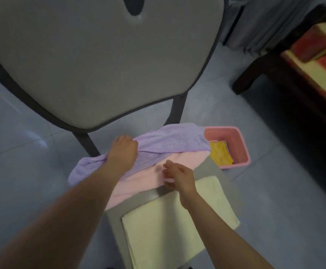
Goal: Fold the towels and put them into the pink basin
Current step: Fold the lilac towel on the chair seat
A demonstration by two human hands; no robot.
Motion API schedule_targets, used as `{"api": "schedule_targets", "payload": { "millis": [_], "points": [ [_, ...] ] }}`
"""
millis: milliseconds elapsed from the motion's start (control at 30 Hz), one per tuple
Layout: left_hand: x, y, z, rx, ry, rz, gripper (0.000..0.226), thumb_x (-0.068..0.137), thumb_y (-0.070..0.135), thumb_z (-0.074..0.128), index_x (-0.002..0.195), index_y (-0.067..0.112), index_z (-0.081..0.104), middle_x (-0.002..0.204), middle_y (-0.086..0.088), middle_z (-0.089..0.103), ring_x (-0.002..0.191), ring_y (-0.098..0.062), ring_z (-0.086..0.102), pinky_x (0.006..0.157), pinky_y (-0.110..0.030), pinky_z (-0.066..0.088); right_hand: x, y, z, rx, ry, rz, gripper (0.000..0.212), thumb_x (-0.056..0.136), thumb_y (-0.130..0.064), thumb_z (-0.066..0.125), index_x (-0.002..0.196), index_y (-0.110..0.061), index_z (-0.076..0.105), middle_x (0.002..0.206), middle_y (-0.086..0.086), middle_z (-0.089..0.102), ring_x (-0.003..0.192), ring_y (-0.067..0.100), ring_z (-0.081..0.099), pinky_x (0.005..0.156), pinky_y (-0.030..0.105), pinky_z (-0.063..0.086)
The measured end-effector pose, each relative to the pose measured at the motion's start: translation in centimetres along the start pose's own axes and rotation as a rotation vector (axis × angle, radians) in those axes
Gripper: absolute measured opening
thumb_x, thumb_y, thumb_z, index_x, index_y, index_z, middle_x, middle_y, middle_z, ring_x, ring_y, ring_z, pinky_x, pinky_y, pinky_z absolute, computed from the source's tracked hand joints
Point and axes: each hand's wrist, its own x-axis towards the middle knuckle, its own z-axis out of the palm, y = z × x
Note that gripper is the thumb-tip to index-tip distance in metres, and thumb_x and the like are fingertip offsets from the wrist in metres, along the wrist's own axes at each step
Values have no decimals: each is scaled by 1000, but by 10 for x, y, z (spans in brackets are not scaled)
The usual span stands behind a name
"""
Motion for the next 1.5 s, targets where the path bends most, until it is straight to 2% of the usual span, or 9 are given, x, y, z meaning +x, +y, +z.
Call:
{"api": "schedule_targets", "payload": {
  "millis": [133,233,300,467,700,867,967,1133,1500],
  "points": [
    [-39,8,-19,-462,219,191,40,88,34,29,94,7,58,87,-13,65,76,-32,63,70,-41,52,-1,-32,21,358,-104,313,61,73,-63,67,92,-4,64,81,11,63,60,21,58,50,25,46],
    [-81,2,-31,-667,-115,444,37,81,40,43,78,11,65,63,8,63,58,-9,57,61,-25,48,1,-46,24,452,-54,363,36,79,-31,72,104,-6,67,85,11,68,72,25,63,63,33,53],
    [-86,-9,-32,-961,-405,321,25,84,31,58,81,8,69,64,10,66,62,-5,60,65,-21,48,2,-50,19,565,-57,309,41,82,-12,67,121,0,59,103,15,69,89,30,65,80,42,54],
    [-46,-10,-45,-1131,79,-202,40,86,28,64,123,15,53,113,0,59,107,-17,56,95,-30,43,-29,-84,-22,657,-349,125,34,87,-10,57,119,0,59,116,17,68,106,27,65,97,41,51],
    [-23,29,-85,-1764,-821,-218,96,70,82,32,111,3,68,96,-14,71,87,-27,64,85,-38,49,-67,-146,-98,481,-417,-90,30,78,-10,58,107,-7,65,103,13,70,99,29,67,91,46,53],
    [-27,44,-124,-1783,-597,-7,53,48,35,89,96,15,76,92,-5,70,89,-16,61,81,-30,52,-69,-174,-135,219,-394,-121,68,64,-10,78,127,-15,53,117,9,64,110,29,61,88,44,55],
    [-35,38,-159,-1835,-322,-50,20,73,9,66,87,19,77,79,-6,58,77,-13,53,67,-21,50,-82,-194,-158,65,-416,-129,62,62,-9,77,120,-17,56,111,2,69,101,20,67,77,34,59],
    [-88,22,-205,-1905,125,-58,53,89,-4,36,65,26,73,72,7,68,76,-7,61,66,-14,51,-118,-217,-206,-118,-395,-277,33,60,-35,70,87,-16,68,74,-2,73,68,11,69,60,26,59],
    [-208,-19,-11,-823,-360,-59,30,65,24,72,85,45,67,58,2,57,49,1,46,55,-21,43,-83,-20,-216,-884,-596,120,39,84,-43,66,50,-24,62,54,-19,56,54,-6,50,54,9,35]
  ]
}}
